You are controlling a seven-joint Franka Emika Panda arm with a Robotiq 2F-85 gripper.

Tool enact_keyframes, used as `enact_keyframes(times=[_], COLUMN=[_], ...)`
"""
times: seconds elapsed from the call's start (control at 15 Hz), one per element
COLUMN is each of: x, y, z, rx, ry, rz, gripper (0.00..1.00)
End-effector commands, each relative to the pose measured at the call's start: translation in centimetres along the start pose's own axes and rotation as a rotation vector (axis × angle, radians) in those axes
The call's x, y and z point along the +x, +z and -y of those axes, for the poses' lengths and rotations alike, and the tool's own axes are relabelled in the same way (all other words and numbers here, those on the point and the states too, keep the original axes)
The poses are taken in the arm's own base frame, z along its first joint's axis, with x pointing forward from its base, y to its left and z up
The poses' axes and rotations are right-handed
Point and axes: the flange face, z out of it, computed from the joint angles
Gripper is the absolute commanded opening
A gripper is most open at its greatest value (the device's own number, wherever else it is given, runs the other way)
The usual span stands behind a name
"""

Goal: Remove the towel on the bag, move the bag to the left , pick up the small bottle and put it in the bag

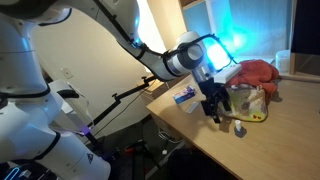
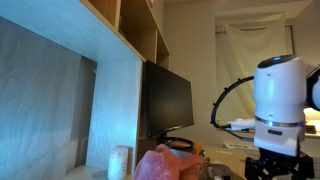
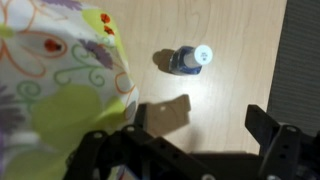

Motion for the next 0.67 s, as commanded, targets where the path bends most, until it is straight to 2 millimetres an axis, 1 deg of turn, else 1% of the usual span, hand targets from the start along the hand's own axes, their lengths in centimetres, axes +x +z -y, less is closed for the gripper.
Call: enact_keyframes(times=[0.0,0.27,0.47,0.6], x=[-2.4,-3.9,-4.8,-5.0], y=[0.5,1.3,2.6,3.7], z=[-1.2,-2.2,-2.9,-3.3], rx=[0.058,0.101,0.127,0.141], ry=[0.059,0.101,0.136,0.145], rz=[-0.003,0.015,0.017,0.003], gripper=[1.0,1.0,1.0,1.0])
